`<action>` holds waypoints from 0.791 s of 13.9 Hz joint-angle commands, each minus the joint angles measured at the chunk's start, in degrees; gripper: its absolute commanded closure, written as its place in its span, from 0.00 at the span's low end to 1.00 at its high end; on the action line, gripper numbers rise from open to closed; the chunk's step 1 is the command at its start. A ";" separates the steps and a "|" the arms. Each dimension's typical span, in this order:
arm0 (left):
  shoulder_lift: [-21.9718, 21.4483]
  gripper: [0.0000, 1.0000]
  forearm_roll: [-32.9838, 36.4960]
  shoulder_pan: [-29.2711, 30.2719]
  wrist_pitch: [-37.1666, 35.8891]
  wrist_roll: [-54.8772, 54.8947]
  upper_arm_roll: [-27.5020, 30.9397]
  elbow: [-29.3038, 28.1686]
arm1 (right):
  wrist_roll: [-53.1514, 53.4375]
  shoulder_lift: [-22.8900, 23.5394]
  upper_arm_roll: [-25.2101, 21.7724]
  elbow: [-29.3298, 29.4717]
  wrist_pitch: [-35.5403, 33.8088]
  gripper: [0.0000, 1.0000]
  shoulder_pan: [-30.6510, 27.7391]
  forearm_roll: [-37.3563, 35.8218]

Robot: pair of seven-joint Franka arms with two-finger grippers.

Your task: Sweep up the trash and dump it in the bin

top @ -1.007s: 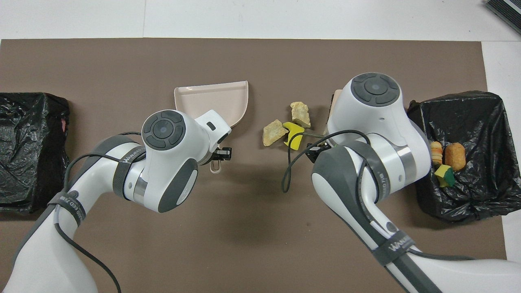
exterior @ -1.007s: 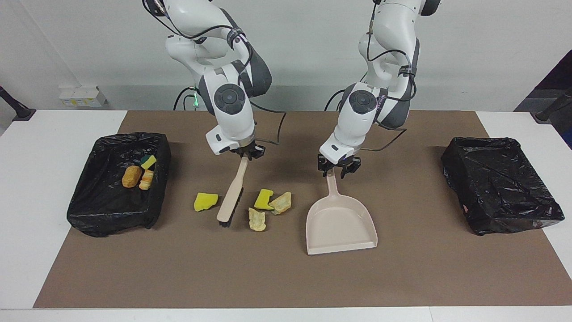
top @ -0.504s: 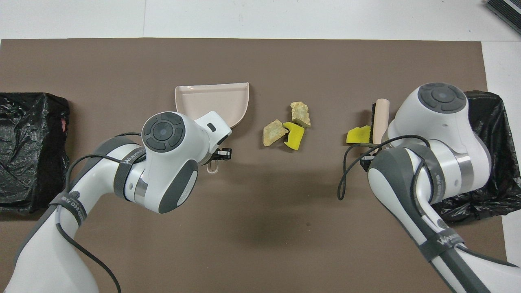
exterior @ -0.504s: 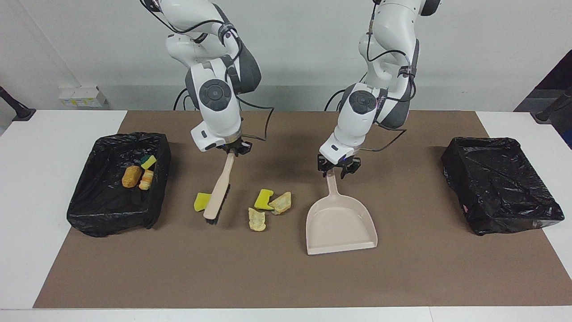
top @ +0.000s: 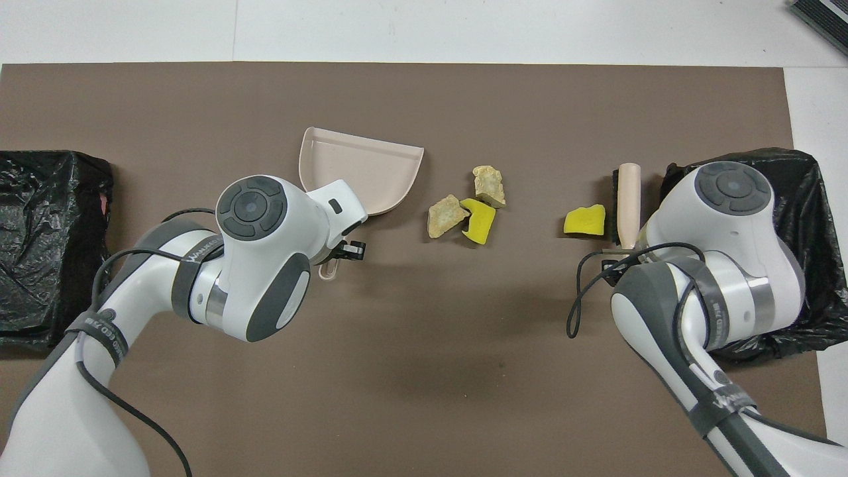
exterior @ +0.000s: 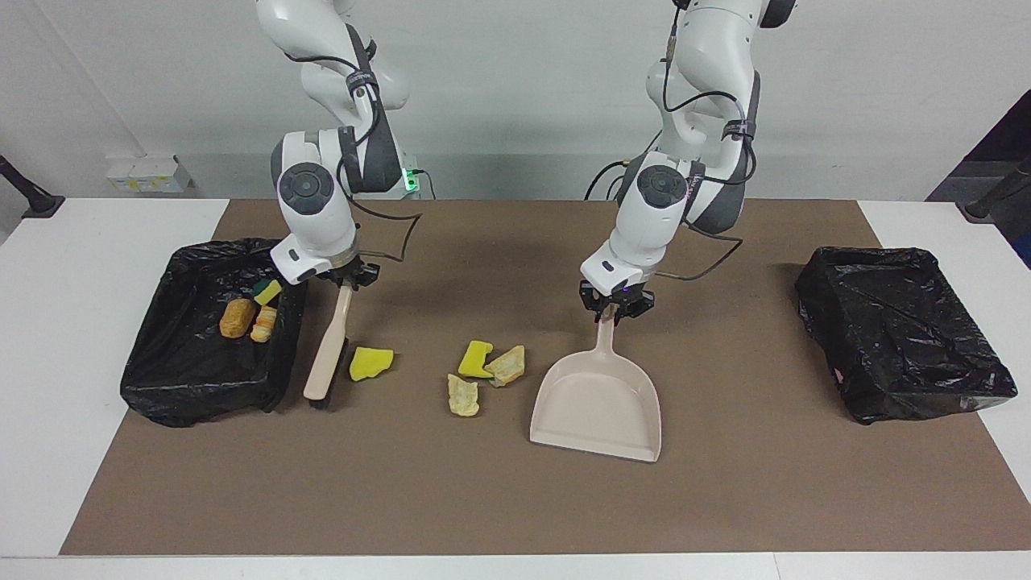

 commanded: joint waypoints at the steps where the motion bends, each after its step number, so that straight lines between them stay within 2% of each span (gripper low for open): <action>1: -3.55 1.00 0.06 3.29 -2.84 10.82 0.25 -0.73 | -0.48 0.90 0.43 -0.17 1.86 1.00 3.07 0.15; 5: -10.31 1.00 0.14 11.55 -10.74 38.68 0.17 -0.82 | 1.19 4.15 0.43 4.05 1.95 1.00 7.91 4.37; 7: -11.38 1.00 0.75 14.80 -13.28 41.88 0.78 -0.91 | 4.16 6.69 0.51 7.55 2.04 1.00 10.11 5.59; 8: -11.91 1.00 1.46 16.38 -15.56 46.25 0.69 -1.08 | 5.05 8.36 0.43 9.22 1.96 1.00 11.25 6.21; 11: -12.09 1.00 1.38 19.82 -15.50 64.69 0.69 -1.96 | 8.13 12.23 0.43 13.44 2.31 1.00 15.12 7.36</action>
